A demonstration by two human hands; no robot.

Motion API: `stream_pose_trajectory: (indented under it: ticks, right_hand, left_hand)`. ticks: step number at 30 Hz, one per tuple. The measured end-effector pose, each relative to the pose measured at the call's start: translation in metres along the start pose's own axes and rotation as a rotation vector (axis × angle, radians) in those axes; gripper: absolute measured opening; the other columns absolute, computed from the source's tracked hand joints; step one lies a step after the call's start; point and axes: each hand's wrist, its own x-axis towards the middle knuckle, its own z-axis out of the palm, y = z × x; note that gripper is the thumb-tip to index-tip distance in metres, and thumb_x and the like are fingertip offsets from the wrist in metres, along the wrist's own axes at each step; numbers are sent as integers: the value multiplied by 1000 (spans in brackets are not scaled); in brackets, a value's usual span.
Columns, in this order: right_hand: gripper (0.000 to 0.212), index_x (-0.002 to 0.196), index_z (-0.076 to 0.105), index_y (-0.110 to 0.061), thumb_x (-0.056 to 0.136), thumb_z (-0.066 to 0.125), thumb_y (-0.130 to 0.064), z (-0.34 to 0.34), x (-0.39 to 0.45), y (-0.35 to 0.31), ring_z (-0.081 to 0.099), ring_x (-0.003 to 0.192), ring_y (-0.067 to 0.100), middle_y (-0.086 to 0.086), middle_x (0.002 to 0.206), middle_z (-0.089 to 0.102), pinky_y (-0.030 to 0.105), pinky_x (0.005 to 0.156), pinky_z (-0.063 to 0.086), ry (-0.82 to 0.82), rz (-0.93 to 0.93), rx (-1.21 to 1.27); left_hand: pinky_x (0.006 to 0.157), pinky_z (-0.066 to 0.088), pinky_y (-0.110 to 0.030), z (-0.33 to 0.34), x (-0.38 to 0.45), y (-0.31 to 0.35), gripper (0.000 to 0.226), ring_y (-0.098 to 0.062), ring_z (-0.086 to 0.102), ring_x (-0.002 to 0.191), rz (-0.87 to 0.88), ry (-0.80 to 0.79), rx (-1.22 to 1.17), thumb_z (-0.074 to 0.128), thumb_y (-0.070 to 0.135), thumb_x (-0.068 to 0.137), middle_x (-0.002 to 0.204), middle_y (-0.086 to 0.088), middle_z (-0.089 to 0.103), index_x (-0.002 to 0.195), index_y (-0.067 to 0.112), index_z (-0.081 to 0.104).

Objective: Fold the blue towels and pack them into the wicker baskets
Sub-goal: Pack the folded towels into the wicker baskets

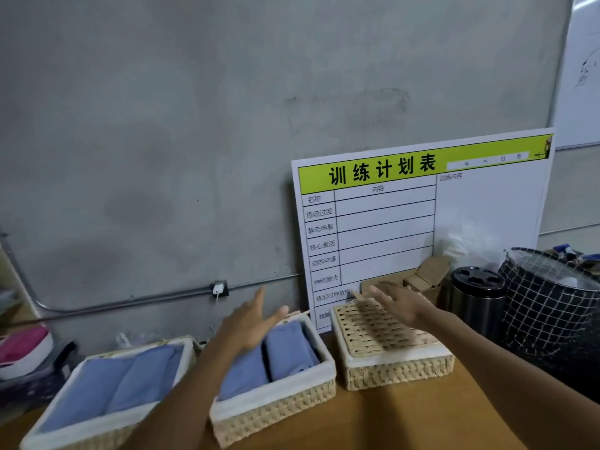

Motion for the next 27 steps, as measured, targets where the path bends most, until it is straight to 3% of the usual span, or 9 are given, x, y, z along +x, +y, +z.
stream_pose_trajectory:
  ticks: [2, 6, 8, 10, 13, 15, 18, 23, 27]
  right_hand:
    - [95, 144, 48, -15, 84, 15, -81, 18, 6, -33, 41, 139, 23, 8, 151, 46, 37, 113, 30, -60, -49, 67]
    - [87, 146, 46, -11, 89, 20, -72, 57, 30, -81, 39, 142, 23, 9, 151, 46, 33, 116, 26, -145, -37, 122]
    - [104, 141, 51, -7, 83, 16, -85, 74, 41, -97, 44, 138, 26, 12, 146, 51, 33, 113, 29, -149, -13, 126]
    - [134, 133, 57, -3, 59, 4, -101, 91, 56, -102, 48, 133, 30, 16, 139, 57, 36, 110, 32, -160, 30, 115]
    - [122, 136, 54, -2, 70, 8, -94, 115, 81, -96, 46, 136, 31, 19, 144, 51, 39, 114, 31, -231, 119, 114]
    - [125, 142, 50, -4, 69, 8, -96, 122, 86, -97, 40, 140, 30, 17, 151, 45, 42, 118, 26, -258, 150, 115]
    - [95, 138, 54, -3, 92, 16, -76, 127, 90, -104, 37, 142, 31, 19, 152, 42, 41, 118, 22, -245, 169, 153]
    - [102, 145, 46, -4, 86, 15, -81, 129, 91, -112, 34, 144, 28, 13, 153, 43, 42, 121, 19, -248, 191, 287]
    - [77, 150, 37, -5, 101, 16, -61, 129, 89, -116, 32, 145, 23, 9, 151, 45, 35, 120, 16, -259, 160, 423]
  left_hand:
    - [114, 35, -45, -9, -5, -36, 139, -32, 42, 142, -93, 5, -25, 18, 110, 45, 159, -15, 36, 160, 34, 3]
    - [111, 38, -40, -12, -14, -82, 111, -33, 44, 140, -182, -4, -48, 39, 92, 75, 156, -17, 40, 160, 32, 0]
    - [111, 38, -39, -8, -14, -90, 109, -33, 44, 140, -184, -55, -5, 37, 90, 78, 156, -16, 40, 160, 30, -2]
    - [110, 38, -37, -4, -12, -89, 101, -33, 43, 140, -185, -84, 36, 36, 84, 86, 157, -16, 39, 160, 27, -3]
    - [111, 33, -37, -2, -8, -88, 98, -32, 36, 145, -193, -88, 17, 35, 81, 89, 161, -14, 31, 161, 26, -5]
    - [113, 31, -39, 0, -2, -92, 101, -31, 34, 147, -204, -87, -30, 35, 83, 87, 163, -14, 28, 160, 27, -5]
    - [113, 31, -40, 3, 3, -97, 103, -32, 34, 146, -210, -66, -102, 37, 84, 85, 163, -13, 28, 160, 28, -5]
    - [112, 33, -39, 5, 4, -97, 103, -32, 36, 145, -206, -53, -164, 41, 82, 86, 162, -13, 29, 160, 27, -6]
    - [111, 35, -38, 8, 5, -96, 103, -32, 38, 144, -197, -26, -191, 44, 80, 86, 161, -12, 31, 160, 29, -6]
